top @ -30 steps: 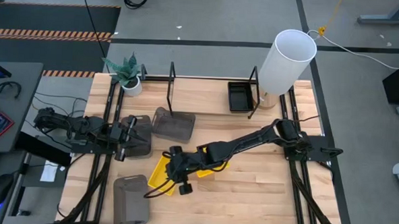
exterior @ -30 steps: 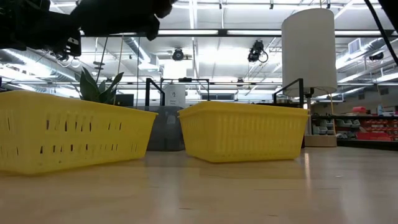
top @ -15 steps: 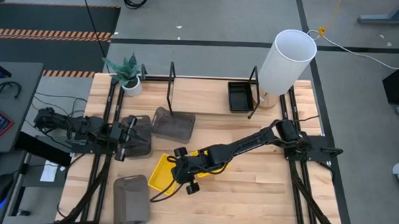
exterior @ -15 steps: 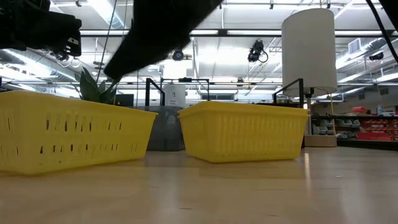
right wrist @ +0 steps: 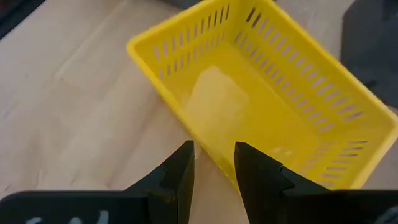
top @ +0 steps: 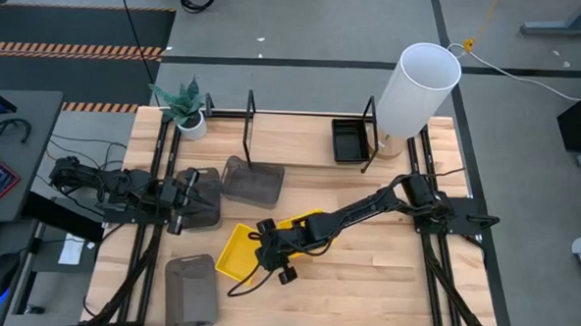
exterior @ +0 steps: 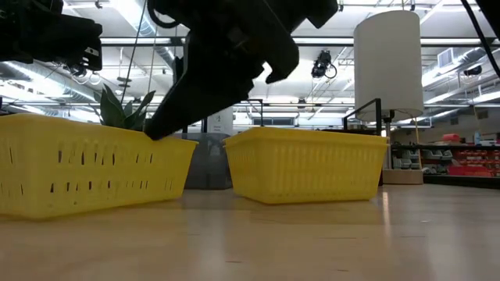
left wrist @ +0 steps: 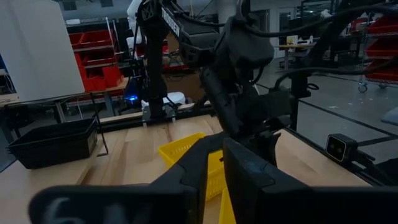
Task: Stack baskets on shelf by color
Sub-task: Stack the left yellow bin on the right yellow bin
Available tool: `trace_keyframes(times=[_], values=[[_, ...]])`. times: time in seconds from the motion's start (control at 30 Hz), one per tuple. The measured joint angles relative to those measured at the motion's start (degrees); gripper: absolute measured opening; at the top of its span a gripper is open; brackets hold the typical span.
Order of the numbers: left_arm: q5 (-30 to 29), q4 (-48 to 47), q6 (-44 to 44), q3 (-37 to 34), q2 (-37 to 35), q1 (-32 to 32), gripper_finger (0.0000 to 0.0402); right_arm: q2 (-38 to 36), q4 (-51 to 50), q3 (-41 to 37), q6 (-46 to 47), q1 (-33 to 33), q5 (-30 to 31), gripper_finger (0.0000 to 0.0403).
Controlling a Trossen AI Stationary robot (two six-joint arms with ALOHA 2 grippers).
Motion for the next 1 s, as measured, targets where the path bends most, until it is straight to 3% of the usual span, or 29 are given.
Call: trace_keyframes(times=[0.57,1.0], values=[[0.0,0.0,0.0,0.0,0.0,0.0,0.0059,0.0,-3.1,0.0,-5.9,-1.1,0.6,0.0116],[0.0,0.0,0.0,0.0,0.0,0.0,0.0054,0.0,-5.5,0.0,-10.8,-1.2,3.9,0.0048]])
